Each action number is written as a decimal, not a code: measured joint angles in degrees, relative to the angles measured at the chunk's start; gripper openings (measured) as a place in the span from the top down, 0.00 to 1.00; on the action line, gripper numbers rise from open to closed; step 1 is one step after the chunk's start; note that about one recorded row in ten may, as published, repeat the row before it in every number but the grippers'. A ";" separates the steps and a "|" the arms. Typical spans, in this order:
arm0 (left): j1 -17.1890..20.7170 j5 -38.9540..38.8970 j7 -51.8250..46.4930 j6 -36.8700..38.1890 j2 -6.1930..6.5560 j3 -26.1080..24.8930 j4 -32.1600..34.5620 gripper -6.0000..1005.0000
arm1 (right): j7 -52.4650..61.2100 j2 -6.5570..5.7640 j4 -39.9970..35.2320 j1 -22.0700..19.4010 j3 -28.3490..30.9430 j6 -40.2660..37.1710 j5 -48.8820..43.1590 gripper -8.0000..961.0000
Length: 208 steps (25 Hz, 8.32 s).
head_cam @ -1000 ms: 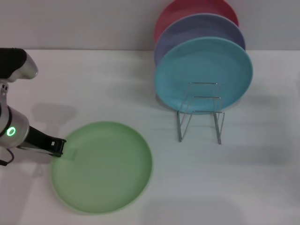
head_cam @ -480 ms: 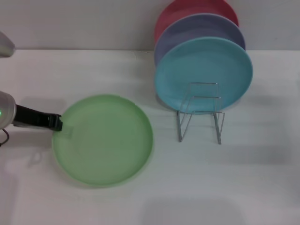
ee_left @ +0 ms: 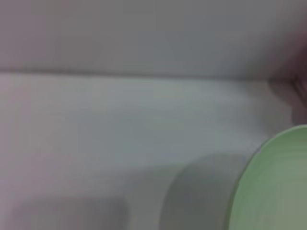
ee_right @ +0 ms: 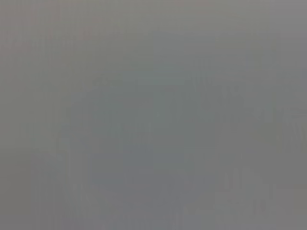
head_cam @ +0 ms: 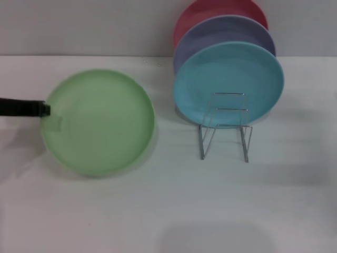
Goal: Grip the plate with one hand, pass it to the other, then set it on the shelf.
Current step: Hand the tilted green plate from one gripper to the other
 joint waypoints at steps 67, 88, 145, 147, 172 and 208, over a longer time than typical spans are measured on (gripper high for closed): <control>14.93 -8.10 -19.26 134.96 -0.93 67.16 40.47 0.96 | 5.91 1.41 3.73 -9.54 -33.35 -21.58 -0.72 0.31; 15.07 -29.27 -12.84 148.78 -0.99 85.89 44.15 0.95 | 6.10 1.79 10.87 -3.23 -45.30 -9.47 -2.01 0.31; 15.49 -47.35 8.68 149.98 -0.98 98.47 28.79 0.94 | -4.38 1.75 23.38 7.86 -40.66 15.84 -2.14 0.32; 15.42 -47.35 9.02 149.98 -0.99 98.53 28.69 0.94 | -4.38 1.75 23.41 8.04 -40.63 16.03 -2.14 0.32; 15.57 -50.11 19.50 151.74 -0.98 100.24 24.02 0.94 | -7.29 1.84 24.94 9.79 -38.93 21.27 -2.14 0.50; 15.57 -50.30 21.25 152.54 -0.98 101.50 23.65 0.93 | -7.39 1.93 24.79 10.53 -38.41 22.07 -2.11 0.82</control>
